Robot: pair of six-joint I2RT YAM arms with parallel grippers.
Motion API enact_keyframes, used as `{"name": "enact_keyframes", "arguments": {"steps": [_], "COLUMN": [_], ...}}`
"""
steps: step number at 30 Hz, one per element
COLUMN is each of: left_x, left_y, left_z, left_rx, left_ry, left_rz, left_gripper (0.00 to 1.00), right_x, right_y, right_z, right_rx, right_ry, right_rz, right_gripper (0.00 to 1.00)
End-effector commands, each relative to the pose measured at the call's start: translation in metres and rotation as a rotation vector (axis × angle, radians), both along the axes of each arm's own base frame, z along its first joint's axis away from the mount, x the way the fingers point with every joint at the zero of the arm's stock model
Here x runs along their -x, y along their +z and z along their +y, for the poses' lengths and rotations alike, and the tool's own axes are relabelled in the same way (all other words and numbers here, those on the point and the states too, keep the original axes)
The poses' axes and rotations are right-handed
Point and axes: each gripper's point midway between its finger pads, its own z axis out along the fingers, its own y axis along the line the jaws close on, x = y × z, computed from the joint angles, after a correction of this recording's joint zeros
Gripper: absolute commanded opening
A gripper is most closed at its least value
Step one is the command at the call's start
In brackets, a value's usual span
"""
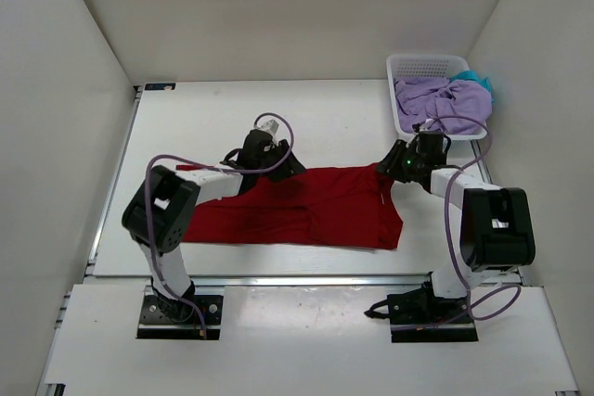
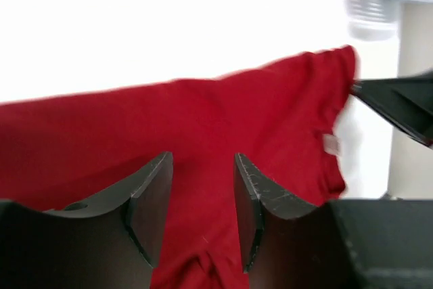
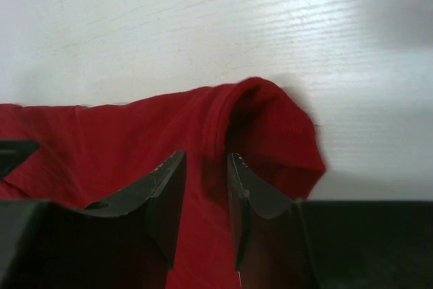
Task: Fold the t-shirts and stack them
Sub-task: Fold the other side of the tshirt into a rectangle, then rotate the tshirt 90 degrees
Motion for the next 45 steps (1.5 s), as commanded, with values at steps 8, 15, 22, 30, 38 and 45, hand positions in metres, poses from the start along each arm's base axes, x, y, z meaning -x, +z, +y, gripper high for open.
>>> {"name": "enact_keyframes", "arguments": {"steps": [8, 15, 22, 30, 38, 45], "left_x": [-0.013, -0.013, -0.014, -0.008, 0.032, 0.084], "left_y": [-0.041, -0.059, -0.052, 0.019, 0.067, 0.074], "left_z": [0.025, 0.058, 0.060, 0.039, 0.040, 0.040], "left_rx": [-0.013, -0.005, 0.022, 0.062, 0.060, 0.164], "left_ry": [0.043, 0.113, 0.112, 0.050, 0.000, -0.097], "left_rz": [0.085, 0.120, 0.112, -0.055, -0.194, -0.162], "left_gripper": [0.49, 0.47, 0.48, 0.52, 0.40, 0.37], "right_x": [-0.015, -0.012, -0.012, -0.010, 0.050, 0.071], "right_y": [0.002, -0.018, -0.025, 0.039, 0.016, -0.031], "right_z": [-0.011, -0.034, -0.028, -0.021, 0.059, 0.102], "right_rx": [0.028, 0.030, 0.009, 0.108, 0.102, 0.079], "right_ry": [-0.056, -0.131, -0.108, -0.134, 0.096, 0.241], "right_rz": [-0.036, 0.027, 0.065, -0.098, -0.054, 0.111], "right_gripper": [0.04, 0.00, 0.11, 0.28, 0.01, 0.01]}}
